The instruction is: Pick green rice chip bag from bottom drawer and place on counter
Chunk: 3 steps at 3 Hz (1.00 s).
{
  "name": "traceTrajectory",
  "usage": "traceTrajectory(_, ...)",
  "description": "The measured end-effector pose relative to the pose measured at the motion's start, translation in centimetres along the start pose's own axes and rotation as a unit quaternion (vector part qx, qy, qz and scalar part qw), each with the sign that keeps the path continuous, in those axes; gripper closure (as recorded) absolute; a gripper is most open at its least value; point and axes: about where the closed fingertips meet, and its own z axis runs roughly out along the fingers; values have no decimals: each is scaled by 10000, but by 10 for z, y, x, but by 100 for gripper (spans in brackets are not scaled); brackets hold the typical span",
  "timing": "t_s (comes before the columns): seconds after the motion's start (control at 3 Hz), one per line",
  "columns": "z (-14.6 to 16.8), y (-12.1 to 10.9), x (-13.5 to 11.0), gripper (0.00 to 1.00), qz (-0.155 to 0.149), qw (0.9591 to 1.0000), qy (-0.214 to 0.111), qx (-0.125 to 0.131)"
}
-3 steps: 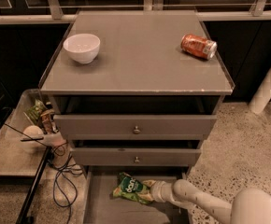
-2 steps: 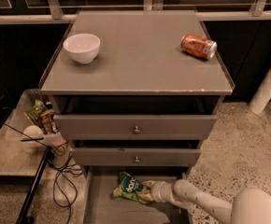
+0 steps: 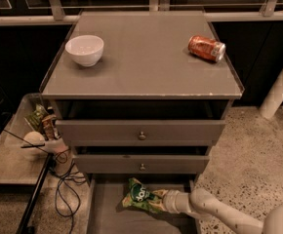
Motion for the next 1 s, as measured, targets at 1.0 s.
traceTrajectory(1.0,-115,25,-59,100,-409,9976,-551,6)
